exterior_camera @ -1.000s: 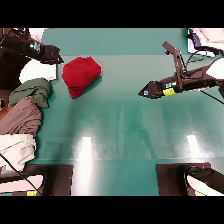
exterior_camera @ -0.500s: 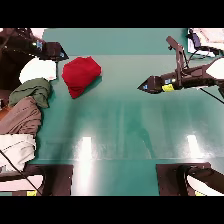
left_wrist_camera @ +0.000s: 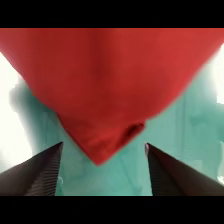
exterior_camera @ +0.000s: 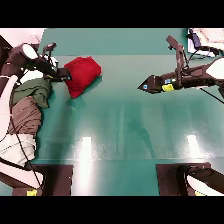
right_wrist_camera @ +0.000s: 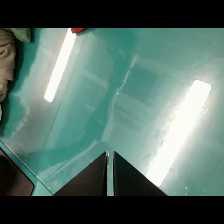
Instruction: Fold the shirts.
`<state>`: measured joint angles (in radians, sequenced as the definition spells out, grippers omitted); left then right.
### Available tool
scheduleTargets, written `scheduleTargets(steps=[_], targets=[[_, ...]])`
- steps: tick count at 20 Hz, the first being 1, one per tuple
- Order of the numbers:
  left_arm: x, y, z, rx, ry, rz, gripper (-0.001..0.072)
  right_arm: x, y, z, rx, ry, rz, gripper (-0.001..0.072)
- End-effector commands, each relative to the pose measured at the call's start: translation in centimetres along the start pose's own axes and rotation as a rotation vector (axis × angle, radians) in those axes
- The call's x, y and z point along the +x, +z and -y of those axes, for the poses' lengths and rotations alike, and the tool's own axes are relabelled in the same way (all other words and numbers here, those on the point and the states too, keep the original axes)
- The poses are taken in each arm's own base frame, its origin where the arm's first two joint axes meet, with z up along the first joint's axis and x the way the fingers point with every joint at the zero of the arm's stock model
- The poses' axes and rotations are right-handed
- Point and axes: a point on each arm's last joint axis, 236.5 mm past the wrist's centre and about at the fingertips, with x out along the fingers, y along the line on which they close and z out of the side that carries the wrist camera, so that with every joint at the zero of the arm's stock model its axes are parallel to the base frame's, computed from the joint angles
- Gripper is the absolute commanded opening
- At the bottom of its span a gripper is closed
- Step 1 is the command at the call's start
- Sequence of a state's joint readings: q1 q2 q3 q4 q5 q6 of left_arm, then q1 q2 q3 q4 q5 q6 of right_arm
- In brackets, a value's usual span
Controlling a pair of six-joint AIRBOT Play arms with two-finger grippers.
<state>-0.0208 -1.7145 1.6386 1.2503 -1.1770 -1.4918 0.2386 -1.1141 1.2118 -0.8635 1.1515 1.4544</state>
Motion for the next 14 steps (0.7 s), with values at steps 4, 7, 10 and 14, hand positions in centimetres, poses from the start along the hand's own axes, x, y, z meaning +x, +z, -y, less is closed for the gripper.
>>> scheduleTargets(steps=[4,7,10,14], targets=[[3.2,0.9,-0.9,-0.045,-0.016,0.03,0.0623,0.0,0.0,0.0,0.0,0.001,0.0,0.0049],[3.2,2.0,-0.6,-0.056,-0.032,0.074,0.0184,0.0,0.0,0.0,0.0,0.0,0.001,0.0048],[2.6,2.2,0.8,-0.065,-0.084,0.076,0.0026,-0.4,0.4,-0.3,-0.013,0.0,0.01,0.0016],[-7.6,7.0,7.0,0.109,-0.213,0.267,0.0025,-4.1,4.9,-1.7,-0.146,-0.074,0.14,0.0016]])
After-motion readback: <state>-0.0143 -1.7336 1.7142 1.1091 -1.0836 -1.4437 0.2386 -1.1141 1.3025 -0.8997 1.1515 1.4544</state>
